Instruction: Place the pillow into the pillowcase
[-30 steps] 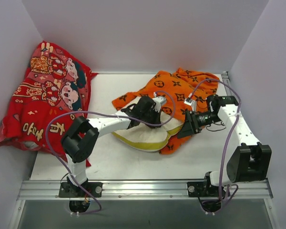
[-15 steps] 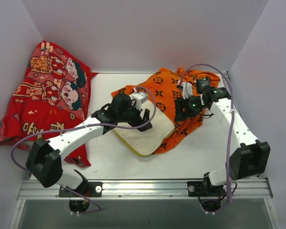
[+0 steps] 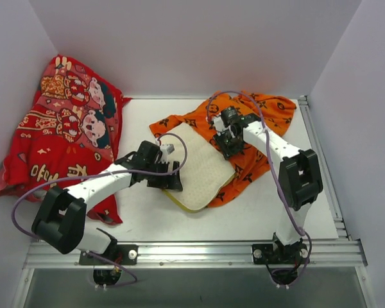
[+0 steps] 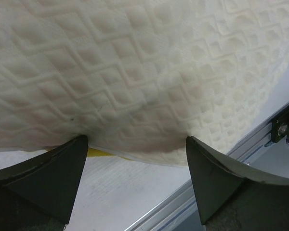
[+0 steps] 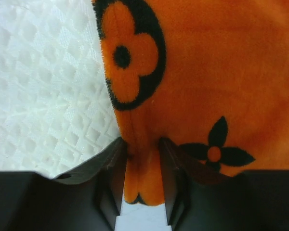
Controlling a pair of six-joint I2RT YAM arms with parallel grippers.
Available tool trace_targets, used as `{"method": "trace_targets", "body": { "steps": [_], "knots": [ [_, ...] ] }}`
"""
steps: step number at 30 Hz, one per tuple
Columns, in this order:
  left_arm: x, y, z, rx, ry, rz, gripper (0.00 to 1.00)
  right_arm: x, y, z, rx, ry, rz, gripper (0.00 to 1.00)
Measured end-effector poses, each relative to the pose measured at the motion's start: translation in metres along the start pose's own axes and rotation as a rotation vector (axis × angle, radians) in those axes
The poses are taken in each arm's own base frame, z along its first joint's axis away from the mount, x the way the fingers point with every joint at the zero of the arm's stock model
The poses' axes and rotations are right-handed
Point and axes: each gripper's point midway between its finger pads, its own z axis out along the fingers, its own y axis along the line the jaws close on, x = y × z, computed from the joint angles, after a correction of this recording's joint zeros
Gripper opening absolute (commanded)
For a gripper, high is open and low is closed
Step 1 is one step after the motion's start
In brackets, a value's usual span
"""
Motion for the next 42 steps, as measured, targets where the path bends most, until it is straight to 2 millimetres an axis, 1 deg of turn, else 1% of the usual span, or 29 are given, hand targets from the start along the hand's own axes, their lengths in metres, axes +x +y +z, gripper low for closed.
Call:
{"method": "trace_targets", "body": {
  "steps": [1, 2, 3, 5, 6, 8, 9, 12, 13, 15, 16, 18, 19, 20, 22, 23, 24, 25, 26, 28, 29, 32, 34, 35, 36, 38, 39, 40, 42],
  "knots": [
    [0.000, 0.003, 0.003, -0.006, 0.004, -0.006, 0.89, 0.002, -0.001, 0.004, 0.005, 0.012, -0.002, 0.08],
    [-0.001, 0.005, 0.007, -0.012, 0.008, -0.012, 0.84, 0.003, -0.002, 0.005, 0.008, 0.017, -0.009, 0.04],
    [-0.001, 0.008, 0.011, -0.017, 0.011, -0.019, 0.81, 0.003, -0.001, 0.005, 0.006, 0.019, -0.006, 0.00],
    [-0.004, 0.013, 0.018, -0.023, 0.011, -0.029, 0.71, 0.000, 0.005, 0.003, -0.016, 0.010, 0.001, 0.00],
    [-0.006, 0.016, 0.022, -0.025, 0.012, -0.035, 0.61, -0.002, 0.011, 0.000, -0.047, 0.001, 0.002, 0.00],
    [-0.013, 0.016, 0.027, -0.017, 0.009, -0.037, 0.53, -0.005, 0.040, -0.009, -0.166, -0.020, 0.016, 0.00],
    [-0.017, 0.015, 0.029, -0.009, 0.004, -0.035, 0.44, -0.008, 0.062, -0.017, -0.252, -0.033, 0.021, 0.00],
    [-0.026, 0.009, 0.030, 0.021, -0.023, -0.025, 0.29, -0.017, 0.135, -0.056, -0.534, -0.087, 0.008, 0.00],
    [-0.028, 0.008, 0.029, 0.026, -0.029, -0.024, 0.19, -0.018, 0.154, -0.069, -0.609, -0.099, -0.004, 0.00],
    [-0.029, 0.007, 0.026, 0.030, -0.039, -0.025, 0.14, -0.016, 0.166, -0.078, -0.685, -0.096, 0.000, 0.00],
    [-0.029, 0.006, 0.022, 0.033, -0.046, -0.024, 0.11, -0.014, 0.164, -0.076, -0.700, -0.083, 0.020, 0.00],
    [-0.028, 0.003, 0.014, 0.043, -0.068, -0.018, 0.13, -0.008, 0.150, -0.062, -0.704, -0.039, 0.087, 0.00],
    [-0.027, 0.001, 0.011, 0.048, -0.076, -0.015, 0.18, -0.003, 0.143, -0.052, -0.700, -0.008, 0.122, 0.00],
    [-0.027, -0.002, 0.005, 0.060, -0.088, -0.005, 0.37, 0.002, 0.136, -0.042, -0.694, 0.025, 0.161, 0.00],
    [-0.026, -0.010, -0.009, 0.086, -0.108, 0.032, 0.56, 0.018, 0.128, -0.023, -0.690, 0.099, 0.218, 0.02],
    [-0.027, -0.013, -0.016, 0.094, -0.121, 0.061, 0.75, 0.028, 0.129, -0.017, -0.691, 0.136, 0.233, 0.04],
    [-0.030, -0.015, -0.024, 0.096, -0.134, 0.092, 0.82, 0.037, 0.133, -0.013, -0.695, 0.164, 0.235, 0.05],
    [-0.033, -0.017, -0.031, 0.096, -0.140, 0.122, 0.86, 0.048, 0.141, -0.011, -0.702, 0.198, 0.231, 0.09],
    [-0.040, -0.019, -0.038, 0.091, -0.157, 0.155, 0.91, 0.054, 0.150, -0.011, -0.714, 0.217, 0.218, 0.11],
    [-0.064, -0.019, -0.052, 0.062, -0.193, 0.213, 0.93, 0.063, 0.170, -0.015, -0.752, 0.249, 0.195, 0.12],
    [-0.081, -0.018, -0.057, 0.045, -0.219, 0.236, 0.96, 0.065, 0.180, -0.018, -0.771, 0.264, 0.187, 0.13],
    [-0.123, -0.001, -0.065, -0.017, -0.275, 0.274, 0.97, 0.070, 0.208, -0.025, -0.823, 0.296, 0.175, 0.13],
    [-0.137, 0.022, -0.058, -0.073, -0.260, 0.281, 0.98, 0.071, 0.215, -0.028, -0.833, 0.297, 0.187, 0.14],
    [-0.138, 0.033, -0.052, -0.092, -0.236, 0.281, 0.97, 0.070, 0.216, -0.030, -0.832, 0.289, 0.198, 0.14],
    [-0.135, 0.044, -0.043, -0.106, -0.200, 0.279, 0.98, 0.070, 0.215, -0.032, -0.829, 0.277, 0.208, 0.15],
    [-0.117, 0.062, -0.025, -0.117, -0.101, 0.272, 0.89, 0.070, 0.212, -0.039, -0.822, 0.253, 0.229, 0.24],
    [-0.107, 0.068, -0.015, -0.112, -0.048, 0.275, 0.82, 0.068, 0.210, -0.044, -0.820, 0.233, 0.237, 0.29],
    [-0.098, 0.072, -0.007, -0.099, -0.005, 0.281, 0.67, 0.067, 0.208, -0.050, -0.819, 0.215, 0.241, 0.38],
    [-0.085, 0.076, 0.010, -0.059, 0.061, 0.308, 0.50, 0.058, 0.201, -0.062, -0.820, 0.159, 0.255, 0.47]
  ]
}}
